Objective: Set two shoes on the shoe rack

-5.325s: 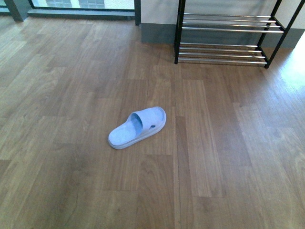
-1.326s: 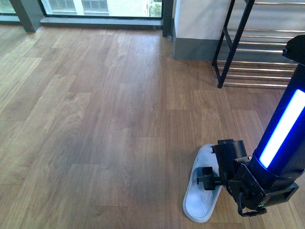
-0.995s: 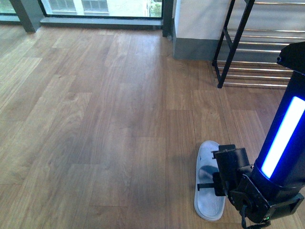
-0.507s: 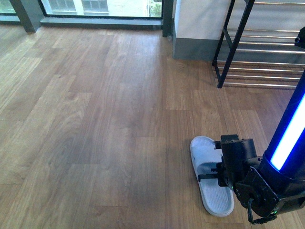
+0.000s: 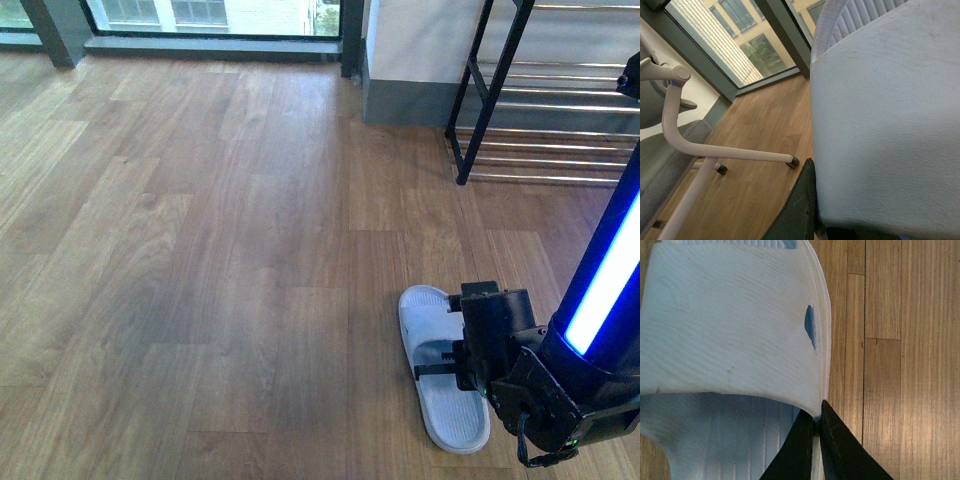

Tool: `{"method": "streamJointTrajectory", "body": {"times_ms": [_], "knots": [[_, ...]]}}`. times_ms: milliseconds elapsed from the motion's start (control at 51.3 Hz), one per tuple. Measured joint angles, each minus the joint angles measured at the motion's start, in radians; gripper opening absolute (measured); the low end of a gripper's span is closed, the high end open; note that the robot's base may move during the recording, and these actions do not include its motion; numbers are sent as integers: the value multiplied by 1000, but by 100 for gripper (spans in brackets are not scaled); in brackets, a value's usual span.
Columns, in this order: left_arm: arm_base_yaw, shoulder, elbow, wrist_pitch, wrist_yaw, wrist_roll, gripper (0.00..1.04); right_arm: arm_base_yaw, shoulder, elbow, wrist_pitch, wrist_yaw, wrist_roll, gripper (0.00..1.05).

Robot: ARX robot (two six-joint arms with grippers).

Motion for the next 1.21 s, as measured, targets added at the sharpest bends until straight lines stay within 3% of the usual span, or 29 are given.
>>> {"method": "streamJointTrajectory", "body": {"times_ms": [137, 234, 371, 527, 819, 1014, 1209], "knots": [[0, 0, 0, 0, 0, 0, 2, -18, -84, -72, 22, -25, -53, 1], [0, 0, 0, 0, 0, 0, 2, -104, -207, -238, 230, -148, -185, 1], [0, 0, 0, 0, 0, 0, 2, -194, -527, -489, 226, -204, -356, 1], [0, 0, 0, 0, 0, 0, 2, -213, -938, -671, 74, -301, -443, 1], [0, 0, 0, 0, 0, 0, 2, -220, -1671, -748, -364, -336, -475, 1], [0, 0, 0, 0, 0, 0, 2, -169, -2051, -747, -621, -326, -465, 1], [0, 0, 0, 0, 0, 0, 2, -103, -2243, -747, -735, -261, -436, 1]]}}
